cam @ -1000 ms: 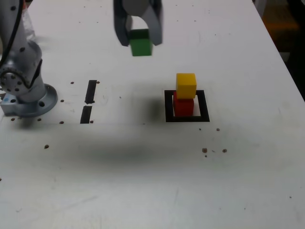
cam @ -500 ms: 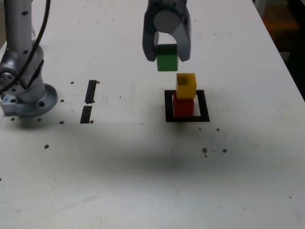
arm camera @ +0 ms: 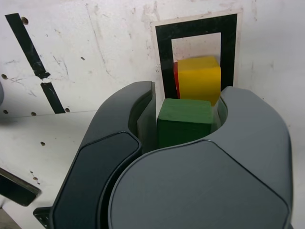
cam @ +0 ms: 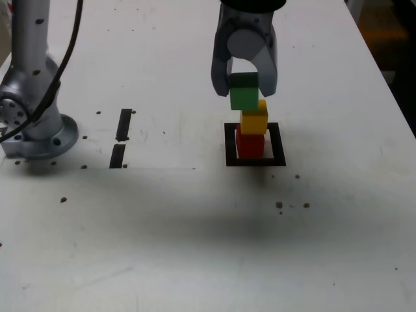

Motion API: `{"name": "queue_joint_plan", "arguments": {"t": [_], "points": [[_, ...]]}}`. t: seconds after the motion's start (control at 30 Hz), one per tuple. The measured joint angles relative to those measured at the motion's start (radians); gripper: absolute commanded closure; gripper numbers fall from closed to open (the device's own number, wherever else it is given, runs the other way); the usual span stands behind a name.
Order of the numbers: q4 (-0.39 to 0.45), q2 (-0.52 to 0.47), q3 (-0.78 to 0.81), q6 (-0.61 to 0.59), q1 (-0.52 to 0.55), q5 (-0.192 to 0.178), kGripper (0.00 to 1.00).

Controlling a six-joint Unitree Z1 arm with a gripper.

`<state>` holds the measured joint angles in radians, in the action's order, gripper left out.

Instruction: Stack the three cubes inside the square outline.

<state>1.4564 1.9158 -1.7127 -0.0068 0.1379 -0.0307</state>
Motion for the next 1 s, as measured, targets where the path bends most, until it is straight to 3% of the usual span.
{"name": "queue_joint_plan", "arguments": {"t": [0.3, 1.0], "points": [[-0.014, 0.001, 0.005, -0.002, 0.004, -0.022, 0.79], [-0.073, 0.003, 0.040, -0.001, 0.004, -0.045, 0.50]]}}
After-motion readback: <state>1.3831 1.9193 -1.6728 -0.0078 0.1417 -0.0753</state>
